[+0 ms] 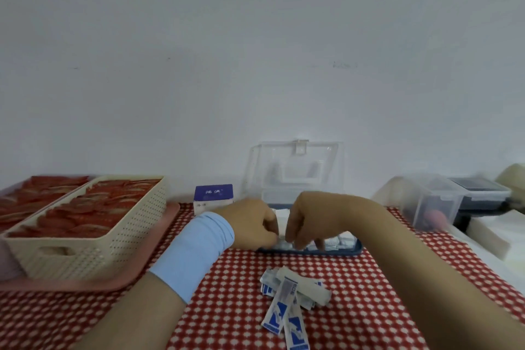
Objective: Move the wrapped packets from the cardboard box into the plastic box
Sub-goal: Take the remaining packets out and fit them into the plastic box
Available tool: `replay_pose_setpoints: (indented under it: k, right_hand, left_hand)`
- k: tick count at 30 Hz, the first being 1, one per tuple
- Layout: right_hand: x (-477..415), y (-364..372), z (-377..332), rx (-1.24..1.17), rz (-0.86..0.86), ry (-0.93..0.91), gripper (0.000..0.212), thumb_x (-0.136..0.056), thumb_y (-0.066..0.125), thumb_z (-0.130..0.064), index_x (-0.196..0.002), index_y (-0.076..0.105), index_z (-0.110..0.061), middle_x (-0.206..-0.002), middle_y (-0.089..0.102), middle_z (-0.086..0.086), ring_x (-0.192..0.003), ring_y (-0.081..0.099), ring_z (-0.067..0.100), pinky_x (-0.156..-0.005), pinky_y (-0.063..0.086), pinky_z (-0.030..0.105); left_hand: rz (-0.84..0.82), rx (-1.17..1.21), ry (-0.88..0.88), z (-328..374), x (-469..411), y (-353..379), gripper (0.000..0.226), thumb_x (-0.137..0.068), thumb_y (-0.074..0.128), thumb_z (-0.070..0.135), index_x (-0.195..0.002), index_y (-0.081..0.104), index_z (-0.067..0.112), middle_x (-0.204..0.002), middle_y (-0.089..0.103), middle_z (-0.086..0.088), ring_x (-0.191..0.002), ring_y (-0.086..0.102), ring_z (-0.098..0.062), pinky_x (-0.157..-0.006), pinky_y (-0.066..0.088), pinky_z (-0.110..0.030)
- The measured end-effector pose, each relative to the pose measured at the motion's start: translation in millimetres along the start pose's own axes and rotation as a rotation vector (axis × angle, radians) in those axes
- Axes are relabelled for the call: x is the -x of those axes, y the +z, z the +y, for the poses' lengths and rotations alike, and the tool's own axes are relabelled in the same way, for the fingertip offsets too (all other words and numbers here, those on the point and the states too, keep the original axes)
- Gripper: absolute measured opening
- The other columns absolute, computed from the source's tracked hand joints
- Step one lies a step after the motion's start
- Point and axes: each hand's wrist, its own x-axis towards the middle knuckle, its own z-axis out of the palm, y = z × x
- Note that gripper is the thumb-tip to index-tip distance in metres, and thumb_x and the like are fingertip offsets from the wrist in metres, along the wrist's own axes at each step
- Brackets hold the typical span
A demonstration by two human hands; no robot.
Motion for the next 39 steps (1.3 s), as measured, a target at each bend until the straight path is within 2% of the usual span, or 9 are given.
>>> replay_pose_setpoints:
  k: [4,7,12,18,23,27,31,35,39]
  right_hand:
    - [-3,34,5,0.233,-0.086,0.105,0.051,-0.076,0.082,-0.039,-0.125,0.067,-0.033,-0.117,0.069,-0.010,-0.101,0.065,0.011,-0.096,0.051,0.035]
    - [-4,49,6,0.226,-0.137,0.136,0.063,-0.075,0.082,-0.042,-0.133,0.061,-0.031,-0.124,0.066,-0.009,-0.108,0.062,0.013,-0.098,0.050,0.037]
    - [-3,64,7,0.184,-0.150,0.149,0.053,-0.076,0.081,-0.043,-0.124,0.068,-0.026,-0.116,0.070,-0.008,-0.103,0.064,0.012,-0.096,0.052,0.036]
    - [-4,67,15,0.030,0.030,0.108,0.031,-0.082,0.079,-0.029,-0.112,0.071,-0.023,-0.110,0.072,-0.005,-0.098,0.067,0.012,-0.090,0.057,0.031]
    - [-3,55,29,-0.046,0.193,0.097,0.027,-0.080,0.081,-0.023,-0.107,0.076,-0.024,-0.101,0.072,-0.006,-0.087,0.066,0.011,-0.075,0.058,0.024]
    - [1,44,29,-0.366,0.308,0.092,0.024,-0.081,0.081,-0.019,-0.104,0.075,-0.017,-0.105,0.070,0.002,-0.085,0.069,0.018,-0.060,0.059,0.023]
    - [3,44,15,-0.509,0.362,-0.037,0.010,-0.081,0.082,-0.019,-0.090,0.079,-0.022,-0.101,0.073,-0.005,-0.084,0.071,0.014,-0.065,0.062,0.026]
    - [-1,53,2,-0.371,0.369,-0.062,0.018,-0.077,0.084,-0.022,-0.093,0.081,-0.030,-0.097,0.073,-0.014,-0.084,0.068,0.009,-0.076,0.059,0.025]
    - [-1,60,-3,-0.298,0.351,-0.067,0.044,-0.076,0.085,-0.019,-0.115,0.072,-0.033,-0.094,0.070,-0.016,-0.082,0.067,0.006,-0.072,0.055,0.019]
  left_hand:
    - [-0.146,-0.017,-0.012,1,6,20,0.049,-0.085,0.069,0.043,-0.129,0.061,0.024,-0.122,0.066,0.008,-0.107,0.062,-0.013,-0.094,0.050,-0.028]
    - [-0.221,-0.010,-0.030,0,9,31,0.063,-0.079,0.075,0.049,-0.134,0.055,0.026,-0.124,0.063,0.007,-0.107,0.060,-0.014,-0.098,0.049,-0.033]
    - [-0.267,-0.003,-0.087,-4,14,48,0.061,-0.077,0.080,0.041,-0.132,0.057,0.025,-0.124,0.063,0.004,-0.109,0.060,-0.017,-0.100,0.050,-0.037]
    - [-0.123,0.119,-0.083,-18,20,52,0.044,-0.082,0.077,0.032,-0.123,0.061,0.025,-0.095,0.060,0.013,-0.086,0.059,-0.007,-0.080,0.050,-0.022]
    - [-0.037,0.154,-0.135,-31,22,42,0.007,-0.088,0.069,0.035,-0.095,0.070,0.036,-0.090,0.067,0.018,-0.089,0.066,-0.006,-0.096,0.047,-0.036]
    - [0.041,0.325,-0.198,-34,25,36,0.006,-0.092,0.067,0.021,-0.094,0.068,0.026,-0.092,0.074,0.002,-0.075,0.073,-0.013,-0.074,0.061,-0.028]
    - [0.088,0.375,-0.173,-33,27,27,0.013,-0.093,0.067,0.021,-0.106,0.071,0.021,-0.080,0.073,0.003,-0.061,0.067,-0.003,-0.060,0.054,-0.015]
    - [0.077,0.417,-0.119,-26,28,24,0.020,-0.092,0.068,0.016,-0.112,0.071,0.018,-0.085,0.075,0.000,-0.065,0.068,-0.006,-0.063,0.055,-0.016]
    - [0.148,0.415,-0.104,-29,29,21,0.028,-0.087,0.072,0.013,-0.114,0.070,0.022,-0.101,0.075,0.006,-0.078,0.070,-0.003,-0.068,0.054,-0.015]
